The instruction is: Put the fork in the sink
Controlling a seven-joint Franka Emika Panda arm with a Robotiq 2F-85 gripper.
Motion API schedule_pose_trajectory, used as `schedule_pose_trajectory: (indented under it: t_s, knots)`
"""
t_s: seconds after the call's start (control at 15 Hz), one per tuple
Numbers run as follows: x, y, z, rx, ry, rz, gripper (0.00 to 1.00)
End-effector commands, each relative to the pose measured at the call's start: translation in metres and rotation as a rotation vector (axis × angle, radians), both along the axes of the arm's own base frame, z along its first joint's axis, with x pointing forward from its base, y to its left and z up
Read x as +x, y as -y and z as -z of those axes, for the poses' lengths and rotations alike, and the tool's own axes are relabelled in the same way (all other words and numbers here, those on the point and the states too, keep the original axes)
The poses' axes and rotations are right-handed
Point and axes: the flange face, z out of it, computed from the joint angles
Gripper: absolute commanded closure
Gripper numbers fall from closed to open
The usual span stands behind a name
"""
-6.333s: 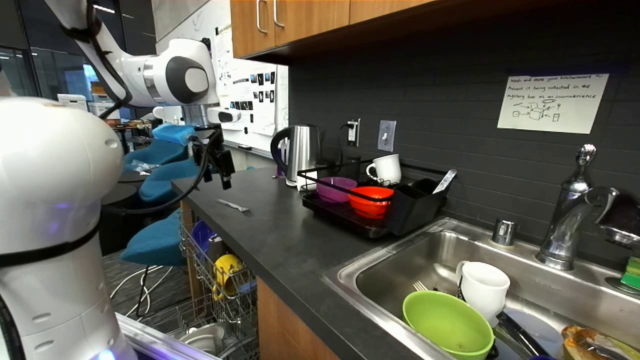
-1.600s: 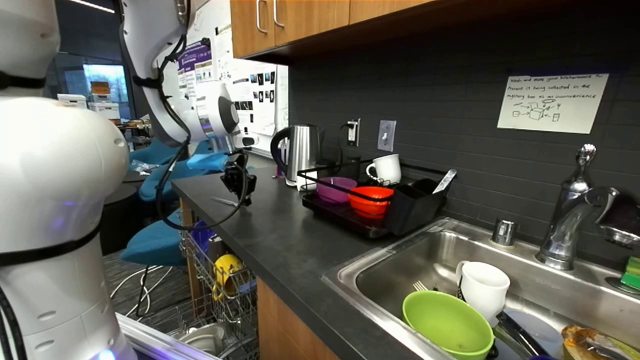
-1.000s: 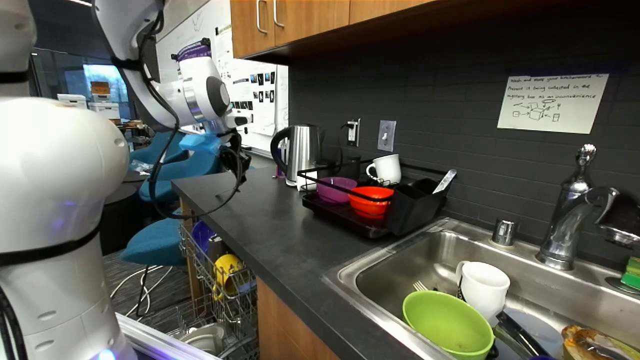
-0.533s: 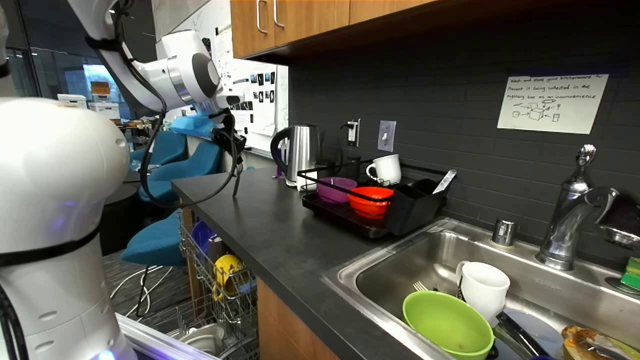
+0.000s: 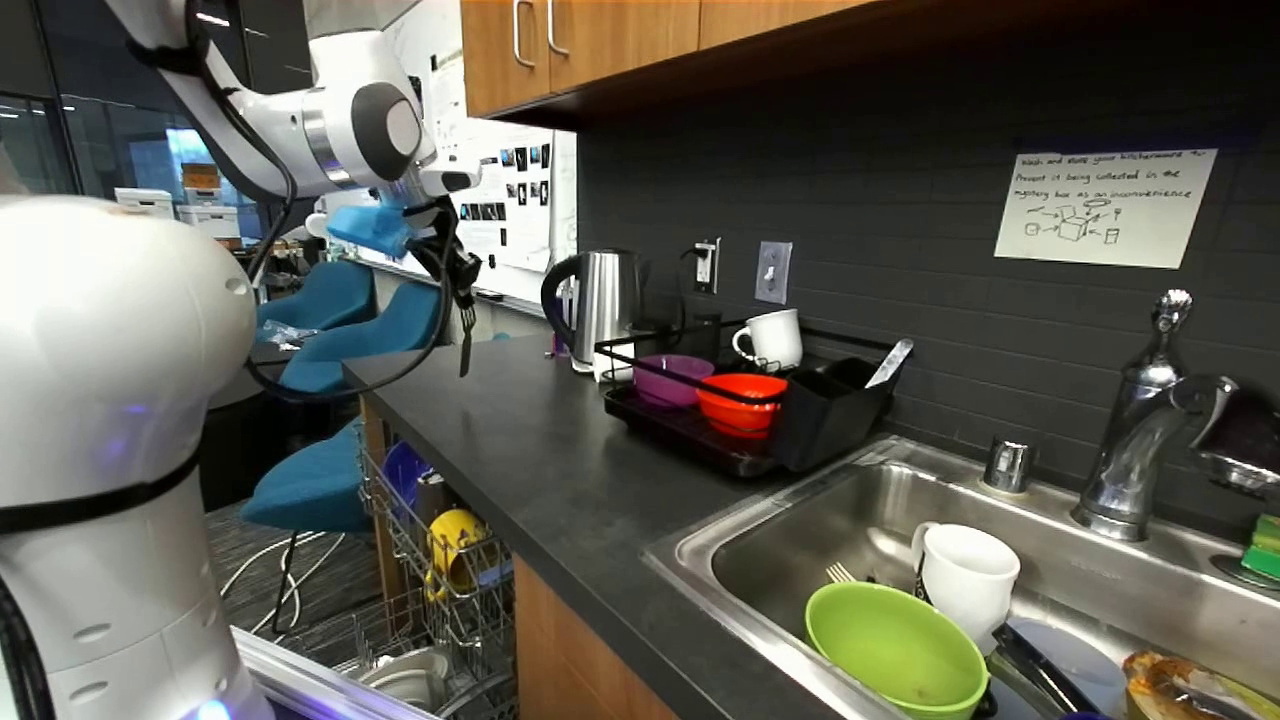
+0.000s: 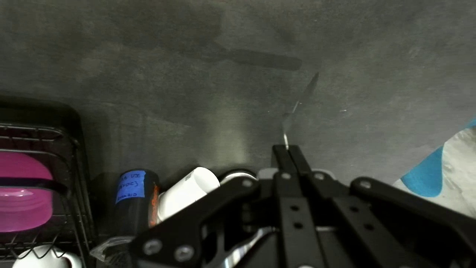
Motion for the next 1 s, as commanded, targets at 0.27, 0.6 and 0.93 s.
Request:
schedule_pose_trajectory:
  t_s: [0.27, 0.6, 0.93]
  knots:
    - [-0.043, 0.039, -0.056, -0.128, 0.074, 0.153, 1.00]
    - [-0.069, 0.060, -0.097, -0.205, 0.140, 0.344, 1.00]
    - [-0.083, 0.086, -0.108, -0.278, 0.153, 0.552, 1.00]
